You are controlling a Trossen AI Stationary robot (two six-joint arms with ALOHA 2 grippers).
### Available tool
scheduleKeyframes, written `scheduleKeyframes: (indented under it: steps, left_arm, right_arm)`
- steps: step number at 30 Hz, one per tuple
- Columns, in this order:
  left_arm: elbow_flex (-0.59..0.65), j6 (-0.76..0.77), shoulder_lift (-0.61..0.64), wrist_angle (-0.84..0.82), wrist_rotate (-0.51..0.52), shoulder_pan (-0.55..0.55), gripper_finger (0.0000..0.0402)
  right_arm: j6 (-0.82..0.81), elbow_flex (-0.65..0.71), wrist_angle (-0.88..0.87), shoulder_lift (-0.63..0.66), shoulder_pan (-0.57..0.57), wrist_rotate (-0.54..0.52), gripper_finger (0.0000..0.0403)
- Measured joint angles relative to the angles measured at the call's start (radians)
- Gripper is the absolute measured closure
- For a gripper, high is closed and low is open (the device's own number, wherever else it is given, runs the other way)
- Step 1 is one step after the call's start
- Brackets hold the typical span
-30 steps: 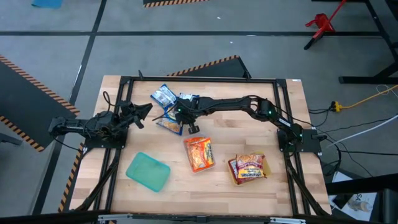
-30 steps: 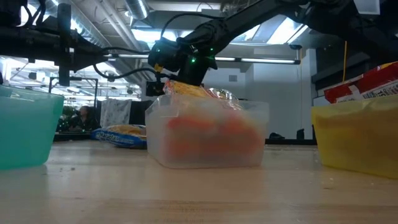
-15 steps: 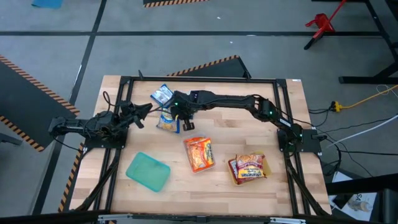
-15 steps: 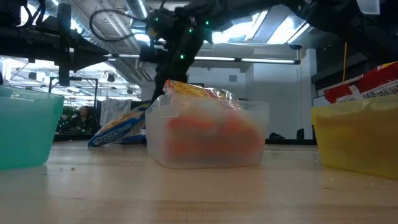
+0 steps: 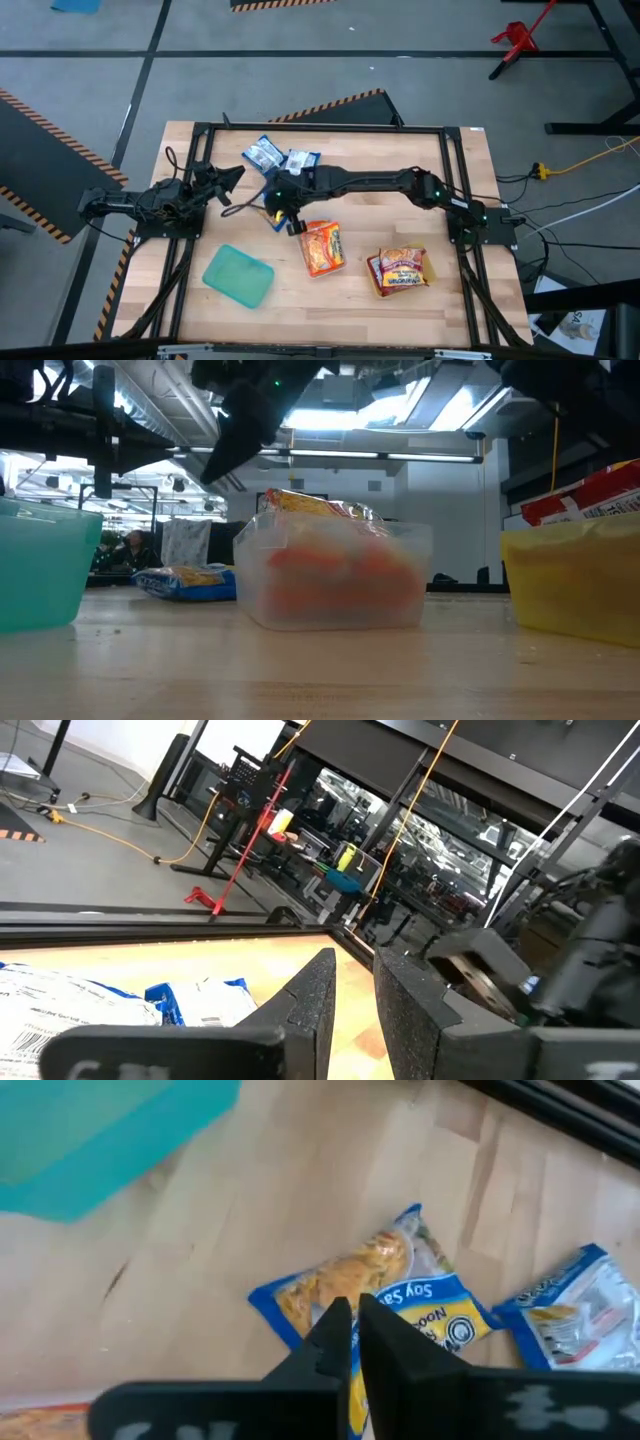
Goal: Sort Maruchan noodles
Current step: Put the bottom blue noodle pack into the green bin
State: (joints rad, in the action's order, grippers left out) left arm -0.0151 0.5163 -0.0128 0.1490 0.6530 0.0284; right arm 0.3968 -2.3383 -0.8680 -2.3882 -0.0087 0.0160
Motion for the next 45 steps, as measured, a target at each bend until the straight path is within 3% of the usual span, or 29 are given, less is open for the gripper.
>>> scheduleKeyframes:
  steps: [4, 13, 16, 19, 26, 37, 40, 45]
  left_arm:
    - [0.0, -0.002, 0.0, -0.004, 0.0, 0.0, 0.0335]
    - [0.0, -0.003, 0.0, -0.019, 0.001, 0.0, 0.0335]
    - [0.0, -0.003, 0.0, -0.039, 0.0, 0.0, 0.0335]
    - [0.0, -0.003, 0.0, -0.049, 0.01, 0.0, 0.0335]
    - [0.0, -0.003, 0.0, -0.053, 0.026, 0.0, 0.0335]
    - [0.0, -0.003, 0.0, -0.052, 0.046, 0.0, 0.0335]
    - [0.0, -0.003, 0.0, -0.052, 0.052, 0.0, 0.0335]
    - [0.0, -0.003, 0.0, -0.059, 0.064, 0.0, 0.0335]
  right_arm:
    - [-0.006, 0.035, -0.013, -0.007, -0.013, -0.01, 0.0347]
    - [-0.127, 0.084, -0.012, -0.086, -0.108, -0.004, 0.0139]
    - [-0.165, 0.084, -0.041, -0.103, -0.137, 0.043, 0.0096]
    - [-0.18, 0.087, -0.048, -0.104, -0.15, 0.099, 0.0078]
    - [-0.18, 0.09, 0.004, -0.122, -0.143, 0.178, 0.0082]
    - [-0.148, 0.088, 0.05, -0.189, -0.136, 0.125, 0.0096]
    - [-0.134, 0.087, 0.061, -0.19, -0.136, 0.118, 0.0146]
    - [-0.131, 0.087, 0.064, -0.191, -0.136, 0.129, 0.0296]
